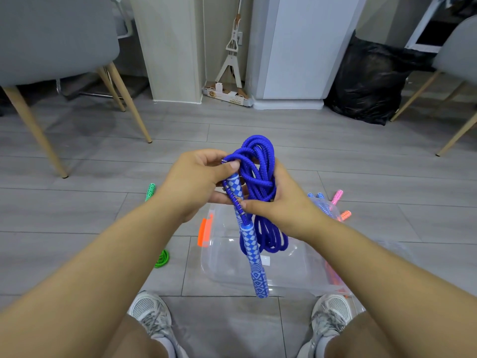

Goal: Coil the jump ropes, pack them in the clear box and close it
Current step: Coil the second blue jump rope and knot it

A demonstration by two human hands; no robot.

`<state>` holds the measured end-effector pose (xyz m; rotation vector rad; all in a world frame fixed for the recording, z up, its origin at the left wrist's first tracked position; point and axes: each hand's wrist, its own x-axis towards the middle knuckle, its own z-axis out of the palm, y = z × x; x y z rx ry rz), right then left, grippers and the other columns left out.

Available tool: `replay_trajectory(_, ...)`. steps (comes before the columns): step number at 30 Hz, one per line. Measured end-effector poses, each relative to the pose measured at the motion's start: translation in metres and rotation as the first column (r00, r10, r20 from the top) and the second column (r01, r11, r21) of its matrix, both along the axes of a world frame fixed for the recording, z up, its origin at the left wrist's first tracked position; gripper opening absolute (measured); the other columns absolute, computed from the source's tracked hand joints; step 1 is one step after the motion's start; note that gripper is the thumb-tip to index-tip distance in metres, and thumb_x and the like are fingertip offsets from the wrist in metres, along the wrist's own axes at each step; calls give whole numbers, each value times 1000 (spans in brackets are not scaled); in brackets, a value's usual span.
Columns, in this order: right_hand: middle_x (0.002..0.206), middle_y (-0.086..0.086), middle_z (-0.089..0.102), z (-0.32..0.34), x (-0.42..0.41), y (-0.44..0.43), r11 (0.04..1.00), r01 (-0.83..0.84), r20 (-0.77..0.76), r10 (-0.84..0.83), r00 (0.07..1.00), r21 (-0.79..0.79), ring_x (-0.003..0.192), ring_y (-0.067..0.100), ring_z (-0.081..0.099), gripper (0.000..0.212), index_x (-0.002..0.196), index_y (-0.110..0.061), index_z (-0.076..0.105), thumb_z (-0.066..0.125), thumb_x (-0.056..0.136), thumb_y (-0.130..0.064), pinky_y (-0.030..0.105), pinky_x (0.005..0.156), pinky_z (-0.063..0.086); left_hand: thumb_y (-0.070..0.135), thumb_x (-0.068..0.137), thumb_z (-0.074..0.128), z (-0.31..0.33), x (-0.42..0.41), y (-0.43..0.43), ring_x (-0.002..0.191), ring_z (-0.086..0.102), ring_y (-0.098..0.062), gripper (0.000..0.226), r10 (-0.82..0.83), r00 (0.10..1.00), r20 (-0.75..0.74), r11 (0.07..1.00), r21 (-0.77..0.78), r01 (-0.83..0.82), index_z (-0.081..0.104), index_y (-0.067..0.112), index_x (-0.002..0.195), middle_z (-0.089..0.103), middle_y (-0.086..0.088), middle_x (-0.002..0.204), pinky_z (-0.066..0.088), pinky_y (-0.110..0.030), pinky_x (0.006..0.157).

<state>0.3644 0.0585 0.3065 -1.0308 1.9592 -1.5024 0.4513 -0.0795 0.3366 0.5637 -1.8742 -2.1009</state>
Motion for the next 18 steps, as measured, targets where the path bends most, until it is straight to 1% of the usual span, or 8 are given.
replay_trajectory(2, 104, 0, 64, -1, 0, -1, 999, -6, 54, 8, 998, -36, 93, 19, 66, 68, 121, -31, 44, 74, 66, -5, 41, 85, 55, 2, 91, 55, 0, 0, 2, 62, 68, -16, 11, -4, 1000, -5, 1000, -12, 3, 65, 5, 89, 66, -10, 79, 58, -34, 53)
replay_trajectory(4, 100, 1, 65, -1, 0, -2, 999, -10, 76, 13, 997, -39, 89, 17, 66, 67, 119, -27, 46, 75, 66, 2, 38, 81, 55, 2, 91, 55, -1, 1, 3, 61, 68, -16, 11, -3, 1000, -2, 1000, -1, 3, 65, 6, 87, 66, -9, 77, 57, -32, 51)
replay_trajectory(7, 95, -1, 66, 2, -1, -2, 999, -36, 73, 37, 997, -21, 84, 13, 66, 61, 118, -20, 50, 76, 66, 1, 32, 77, 56, 2, 90, 55, -2, 2, 0, 61, 68, -17, 10, 2, 1000, 0, 1000, 27, -2, 65, 6, 88, 67, -9, 77, 57, -31, 51)
replay_trajectory(9, 92, -3, 67, 3, 0, -2, 1000, -27, 79, 28, 996, -6, 81, 10, 66, 58, 116, -19, 51, 76, 67, 2, 28, 74, 55, 2, 90, 56, -3, 3, 1, 62, 68, -18, 10, 2, 1000, -2, 999, 35, -2, 65, 6, 88, 68, -8, 77, 57, -31, 50)
replay_trajectory(11, 88, -6, 67, 0, 1, -4, 1000, 15, 44, -16, 999, 19, 78, 9, 65, 53, 111, -21, 54, 76, 68, -1, 28, 72, 55, 2, 90, 56, -3, 4, 3, 62, 68, -17, 9, 6, 1000, 3, 999, 38, -7, 64, 6, 89, 67, -8, 78, 57, -31, 51)
replay_trajectory(13, 87, -4, 68, -1, 0, -6, 996, 71, 7, -71, 997, 47, 77, 11, 65, 50, 109, -21, 54, 76, 68, -5, 30, 70, 56, 5, 89, 58, -4, 4, 4, 66, 68, -18, 6, 28, 1000, 9, 999, 41, -29, 63, 5, 91, 66, -9, 82, 59, -33, 54)
replay_trajectory(16, 78, -6, 62, 2, -8, -5, 979, 189, -14, -189, 982, 72, 64, 7, 58, 39, 100, -21, 55, 74, 69, -7, 21, 60, 50, 10, 85, 65, -10, 4, 2, 78, 66, -22, 11, 72, 997, 25, 996, 46, -73, 61, 6, 94, 64, -10, 88, 60, -35, 61)
replay_trajectory(18, 74, -8, 58, 6, -15, -2, 961, 270, -30, -269, 963, 60, 60, 6, 53, 34, 92, -24, 54, 73, 69, -8, 19, 57, 46, 12, 80, 70, -20, 5, 2, 79, 65, -21, 17, 35, 997, 63, 999, -36, -32, 61, 10, 95, 64, -6, 88, 59, -33, 68)
